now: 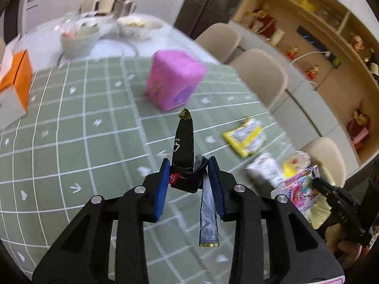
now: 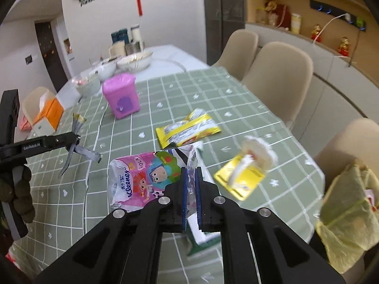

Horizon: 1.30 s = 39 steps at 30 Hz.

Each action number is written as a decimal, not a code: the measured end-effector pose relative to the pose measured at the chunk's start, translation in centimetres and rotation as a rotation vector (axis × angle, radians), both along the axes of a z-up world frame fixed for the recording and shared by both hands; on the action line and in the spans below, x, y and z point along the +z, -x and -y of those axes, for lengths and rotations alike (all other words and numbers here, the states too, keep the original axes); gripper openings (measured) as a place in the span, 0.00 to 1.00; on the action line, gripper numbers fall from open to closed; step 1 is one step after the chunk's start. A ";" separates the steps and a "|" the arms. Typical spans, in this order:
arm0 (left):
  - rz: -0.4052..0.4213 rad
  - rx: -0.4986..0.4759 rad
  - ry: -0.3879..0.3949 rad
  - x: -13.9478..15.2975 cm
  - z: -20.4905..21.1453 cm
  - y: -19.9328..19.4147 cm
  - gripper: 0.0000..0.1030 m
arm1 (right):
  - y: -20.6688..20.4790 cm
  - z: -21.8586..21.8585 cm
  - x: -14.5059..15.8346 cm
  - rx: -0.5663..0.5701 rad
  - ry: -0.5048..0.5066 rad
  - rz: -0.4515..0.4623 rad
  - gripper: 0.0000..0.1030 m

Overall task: Collect trash
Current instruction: 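Carry the black wrapper and pink packet over the trash bag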

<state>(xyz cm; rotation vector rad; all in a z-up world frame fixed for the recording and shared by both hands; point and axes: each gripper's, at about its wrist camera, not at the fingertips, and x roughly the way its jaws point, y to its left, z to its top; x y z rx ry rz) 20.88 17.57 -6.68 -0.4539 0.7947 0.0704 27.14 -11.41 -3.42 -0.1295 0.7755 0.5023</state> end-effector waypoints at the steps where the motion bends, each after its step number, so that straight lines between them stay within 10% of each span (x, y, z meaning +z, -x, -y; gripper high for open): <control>1: 0.008 -0.008 0.000 0.6 0.5 0.0 0.31 | 0.3 0.8 0.5 -0.013 -0.011 0.009 0.08; 15: 0.161 -0.211 -0.062 9.5 15.0 -1.1 0.31 | 2.5 16.7 6.6 -0.186 -0.046 0.170 0.08; 39: 0.156 -0.586 0.036 7.2 42.8 -14.6 0.31 | -5.6 42.7 2.7 -0.506 0.004 0.151 0.08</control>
